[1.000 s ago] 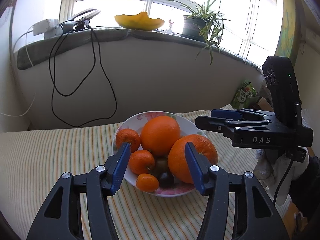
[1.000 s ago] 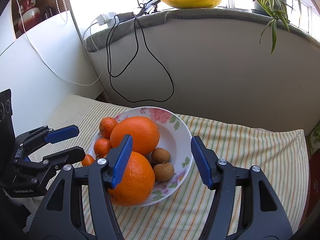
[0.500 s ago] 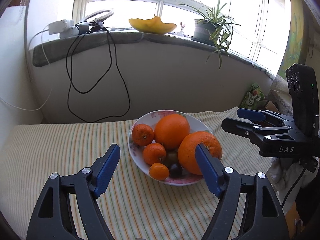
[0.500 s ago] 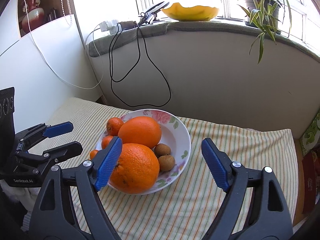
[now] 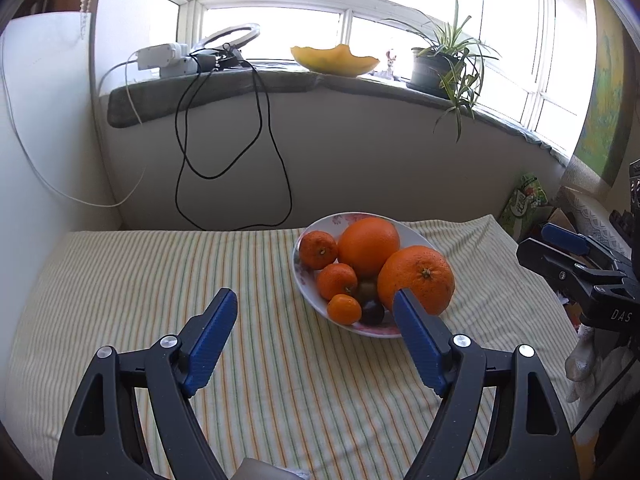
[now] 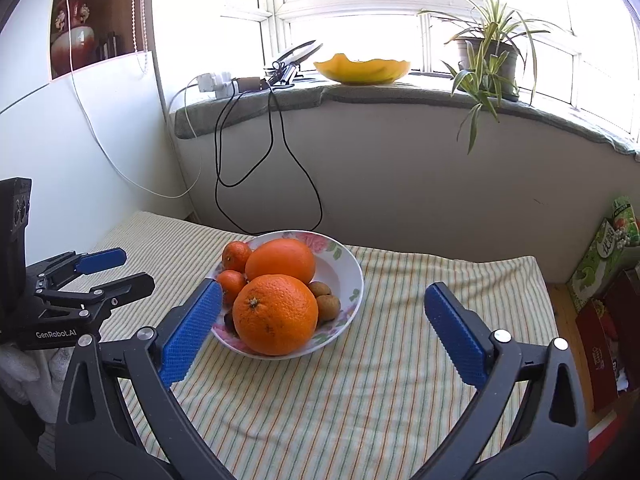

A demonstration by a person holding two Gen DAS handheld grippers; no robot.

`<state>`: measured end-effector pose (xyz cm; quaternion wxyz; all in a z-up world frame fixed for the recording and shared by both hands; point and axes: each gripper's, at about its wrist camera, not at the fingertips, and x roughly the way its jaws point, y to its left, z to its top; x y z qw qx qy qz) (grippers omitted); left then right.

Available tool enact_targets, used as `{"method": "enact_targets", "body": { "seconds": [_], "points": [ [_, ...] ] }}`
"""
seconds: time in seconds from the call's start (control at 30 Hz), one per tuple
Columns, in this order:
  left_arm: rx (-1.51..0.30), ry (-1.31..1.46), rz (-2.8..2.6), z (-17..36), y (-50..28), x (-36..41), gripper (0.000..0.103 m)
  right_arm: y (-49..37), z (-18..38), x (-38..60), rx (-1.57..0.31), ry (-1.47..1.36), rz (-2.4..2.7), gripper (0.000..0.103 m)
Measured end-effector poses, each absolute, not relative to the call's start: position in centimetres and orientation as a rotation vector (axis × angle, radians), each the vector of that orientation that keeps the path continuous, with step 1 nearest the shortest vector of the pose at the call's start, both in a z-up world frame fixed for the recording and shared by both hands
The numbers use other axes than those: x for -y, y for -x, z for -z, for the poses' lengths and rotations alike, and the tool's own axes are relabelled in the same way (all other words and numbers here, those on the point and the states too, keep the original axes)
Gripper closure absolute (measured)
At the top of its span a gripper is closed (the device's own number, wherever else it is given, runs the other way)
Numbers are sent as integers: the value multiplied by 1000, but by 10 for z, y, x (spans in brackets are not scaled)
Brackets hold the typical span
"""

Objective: Organize fruits

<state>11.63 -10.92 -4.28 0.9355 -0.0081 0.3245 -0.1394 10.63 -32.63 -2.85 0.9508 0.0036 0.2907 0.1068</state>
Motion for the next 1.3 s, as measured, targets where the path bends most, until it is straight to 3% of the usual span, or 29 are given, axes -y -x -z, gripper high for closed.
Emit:
{"method": "enact_targets", "body": {
  "seconds": [1.3],
  "points": [
    [-596, 11, 293, 25, -73, 109, 21, -65, 22, 330, -568, -46, -171, 0]
  ]
}}
